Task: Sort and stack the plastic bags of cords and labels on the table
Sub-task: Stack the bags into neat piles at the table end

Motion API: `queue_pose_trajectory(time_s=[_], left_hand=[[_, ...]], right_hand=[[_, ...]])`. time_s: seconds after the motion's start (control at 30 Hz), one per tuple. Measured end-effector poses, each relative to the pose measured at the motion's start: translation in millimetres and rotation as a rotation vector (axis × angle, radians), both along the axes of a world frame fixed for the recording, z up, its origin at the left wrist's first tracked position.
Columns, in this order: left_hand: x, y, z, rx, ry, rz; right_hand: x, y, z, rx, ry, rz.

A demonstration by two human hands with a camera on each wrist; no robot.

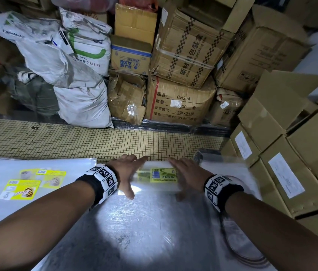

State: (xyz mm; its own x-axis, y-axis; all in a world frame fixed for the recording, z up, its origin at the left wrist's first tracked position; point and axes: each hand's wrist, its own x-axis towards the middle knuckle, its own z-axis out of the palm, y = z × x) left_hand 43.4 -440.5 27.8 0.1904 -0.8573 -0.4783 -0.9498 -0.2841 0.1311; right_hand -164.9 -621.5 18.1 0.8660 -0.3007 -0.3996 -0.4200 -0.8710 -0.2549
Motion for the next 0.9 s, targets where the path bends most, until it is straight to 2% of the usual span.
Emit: queue_pose_trajectory(time_s=[0.5,0.63,0.73,0.9], left_hand=[[-3.1,6.5,9.0,-0.013,0.016,0.03],[-1.7,18.5,19.1,-0.077,0.097,0.086],[0.7,36.8,27.6,-0.168,0.115,0.147],[15.4,90.0,25.7,-0.396,0.101,0.297]], right_hand=[[-5.1,7.3,11.1,-0.037,0.016,-0.064],[-7.8,9.7,25.6,-0.064,0.033,0.008],[-5.7,7.6,27.0,-0.017,-0.078,-0.079],[8.5,59.3,44.1,0.118,-0.363,-0.141]])
